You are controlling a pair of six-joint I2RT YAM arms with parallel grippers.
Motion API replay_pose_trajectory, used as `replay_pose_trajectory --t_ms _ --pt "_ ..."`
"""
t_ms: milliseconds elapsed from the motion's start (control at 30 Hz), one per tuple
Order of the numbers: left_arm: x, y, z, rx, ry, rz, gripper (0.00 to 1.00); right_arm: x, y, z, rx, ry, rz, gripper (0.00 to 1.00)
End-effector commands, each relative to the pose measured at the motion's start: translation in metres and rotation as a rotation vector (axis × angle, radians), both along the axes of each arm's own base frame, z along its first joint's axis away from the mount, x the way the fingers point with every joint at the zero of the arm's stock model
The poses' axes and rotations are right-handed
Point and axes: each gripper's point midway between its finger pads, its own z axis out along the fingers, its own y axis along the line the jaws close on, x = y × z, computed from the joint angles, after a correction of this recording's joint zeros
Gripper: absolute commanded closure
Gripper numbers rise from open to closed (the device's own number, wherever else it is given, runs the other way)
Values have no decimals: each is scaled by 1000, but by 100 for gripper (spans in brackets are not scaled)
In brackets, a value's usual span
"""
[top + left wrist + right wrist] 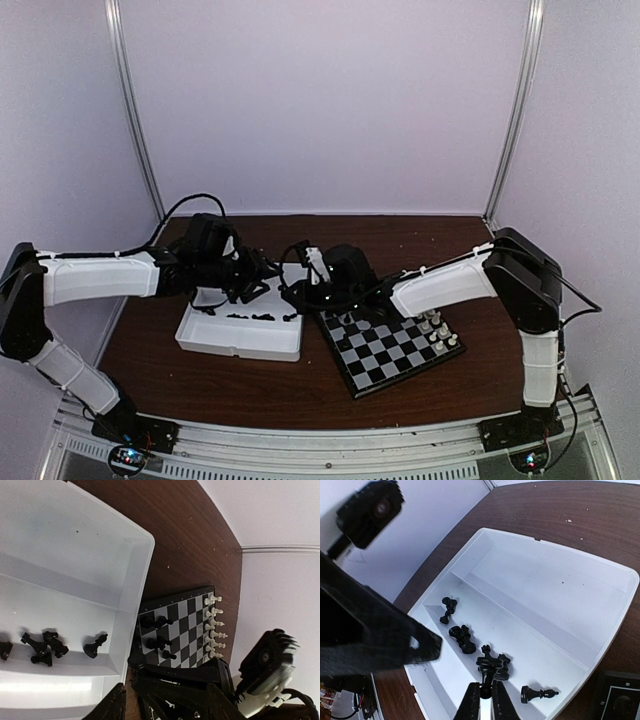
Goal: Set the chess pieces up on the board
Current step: Pick up the chess piece from the storage box, then place the chess piece on the chessboard.
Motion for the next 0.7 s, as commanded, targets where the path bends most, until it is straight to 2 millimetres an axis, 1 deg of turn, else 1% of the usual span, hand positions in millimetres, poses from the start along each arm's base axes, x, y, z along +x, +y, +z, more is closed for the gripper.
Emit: replay_pose_trajectory --t_ms 0,67,167,300,367,467,533,600,667 --pt "9 17 38 77 -160 -51 45 -3 -7 27 -16 5 36 100" --pt "8 21 53 123 -244 -110 45 -9 -17 34 -59 22 49 100" --pt "4 23 67 166 -351 -190 45 -18 -36 40 -144 38 65 100" --pt "-2 27 77 223 -447 -256 45 -37 -66 42 -285 89 90 100" --pt "-3 30 83 255 -485 -272 45 -49 -80 42 -342 144 114 100" --pt "-3 36 90 320 -522 -291 45 -73 -102 34 -437 241 167 98" --pt "-2 40 94 365 -547 -303 45 -86 -127 23 -543 311 162 98" --pt "-2 45 95 406 -554 -308 45 -93 -147 16 -633 355 149 98" --pt "-1 48 95 436 -559 -310 45 -100 -162 12 -705 380 152 98"
